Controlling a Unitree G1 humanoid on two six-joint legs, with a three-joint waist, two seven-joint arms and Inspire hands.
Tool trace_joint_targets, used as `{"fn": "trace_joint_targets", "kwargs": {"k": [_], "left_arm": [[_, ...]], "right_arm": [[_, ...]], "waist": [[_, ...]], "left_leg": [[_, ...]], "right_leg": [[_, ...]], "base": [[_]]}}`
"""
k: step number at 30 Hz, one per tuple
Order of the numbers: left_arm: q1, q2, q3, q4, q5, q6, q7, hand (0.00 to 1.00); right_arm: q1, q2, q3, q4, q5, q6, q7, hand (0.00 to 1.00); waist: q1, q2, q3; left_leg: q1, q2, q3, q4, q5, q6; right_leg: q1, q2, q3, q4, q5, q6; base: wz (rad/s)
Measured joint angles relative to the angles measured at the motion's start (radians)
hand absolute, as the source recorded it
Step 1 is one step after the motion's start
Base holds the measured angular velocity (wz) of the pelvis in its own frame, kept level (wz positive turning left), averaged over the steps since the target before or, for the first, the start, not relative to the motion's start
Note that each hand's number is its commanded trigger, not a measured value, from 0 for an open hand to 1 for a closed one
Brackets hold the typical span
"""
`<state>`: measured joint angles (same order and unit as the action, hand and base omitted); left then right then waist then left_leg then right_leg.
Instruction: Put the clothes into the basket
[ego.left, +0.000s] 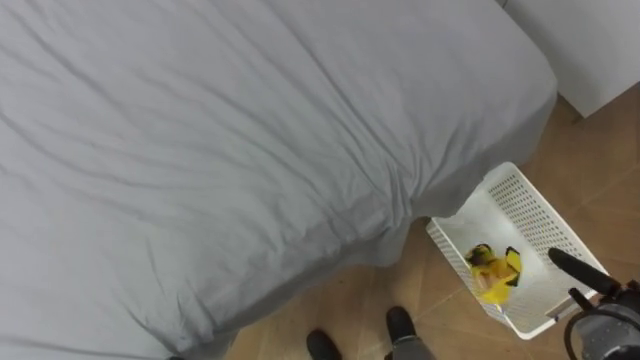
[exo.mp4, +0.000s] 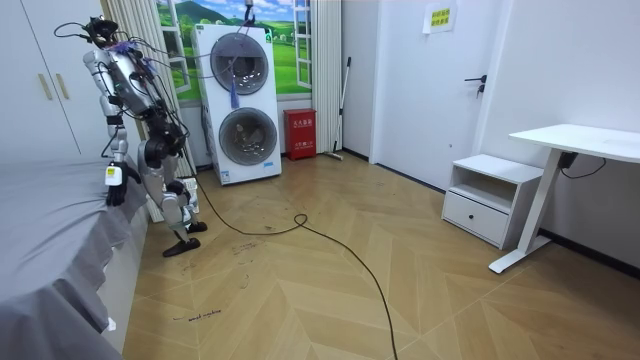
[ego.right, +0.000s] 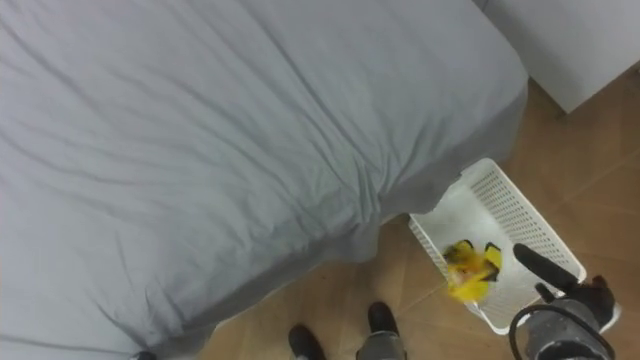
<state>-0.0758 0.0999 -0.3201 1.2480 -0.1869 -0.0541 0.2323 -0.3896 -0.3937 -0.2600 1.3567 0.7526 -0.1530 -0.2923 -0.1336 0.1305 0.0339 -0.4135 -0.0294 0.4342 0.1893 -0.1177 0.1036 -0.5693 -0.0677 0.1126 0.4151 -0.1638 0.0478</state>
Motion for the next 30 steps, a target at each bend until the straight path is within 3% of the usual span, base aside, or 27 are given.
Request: {"fn": "trace_joint_targets", "kwargs": {"k": [14,22,25,27,30], "left_arm": [[0.017,0.007,-0.019,-0.002,0.0,-0.021,-0.009,0.0],[0.072,0.007,0.002,-0.017,-0.001,-0.039,-0.048,0.0],[0.111,0.017,0.006,-0.049,0.006,-0.047,-0.048,0.0],[0.144,0.018,0.044,-0.068,0.048,-0.057,-0.049,0.0],[0.167,0.018,0.107,-0.086,0.086,-0.057,-0.049,0.0]], "right_arm": [[0.02,0.001,0.0,0.006,-0.011,0.0,0.024,0.0],[0.149,0.015,0.015,0.007,-0.042,0.0,0.079,0.0],[0.24,0.046,0.02,0.015,-0.027,0.002,0.112,0.0],[0.307,0.091,0.019,0.012,-0.001,0.007,0.132,0.0],[0.37,0.158,0.021,0.011,0.032,0.032,0.162,0.0]], "waist": [[0.001,0.006,-0.0024],[0.002,0.014,-0.004],[-0.008,0.011,-0.0046],[-0.007,-0.01,-0.0055],[-0.013,-0.047,-0.0198]], "left_leg": [[0.006,0.0,0.0,0.0,0.001,0.001],[0.104,-0.001,-0.03,-0.025,-0.001,-0.001],[0.152,-0.002,-0.08,-0.033,-0.004,-0.006],[0.202,-0.005,-0.12,-0.038,-0.006,-0.011],[0.253,-0.007,-0.164,-0.038,-0.009,-0.018]], "right_leg": [[0.006,-0.001,-0.005,-0.002,0.0,0.0],[0.126,-0.002,-0.03,-0.05,-0.003,0.0],[0.206,-0.003,-0.069,-0.083,-0.007,-0.002],[0.28,-0.01,-0.11,-0.093,-0.02,-0.004],[0.365,-0.015,-0.159,-0.129,-0.033,-0.007]], "base": [[0.0],[0.05],[0.43],[0.52],[0.49]]}}
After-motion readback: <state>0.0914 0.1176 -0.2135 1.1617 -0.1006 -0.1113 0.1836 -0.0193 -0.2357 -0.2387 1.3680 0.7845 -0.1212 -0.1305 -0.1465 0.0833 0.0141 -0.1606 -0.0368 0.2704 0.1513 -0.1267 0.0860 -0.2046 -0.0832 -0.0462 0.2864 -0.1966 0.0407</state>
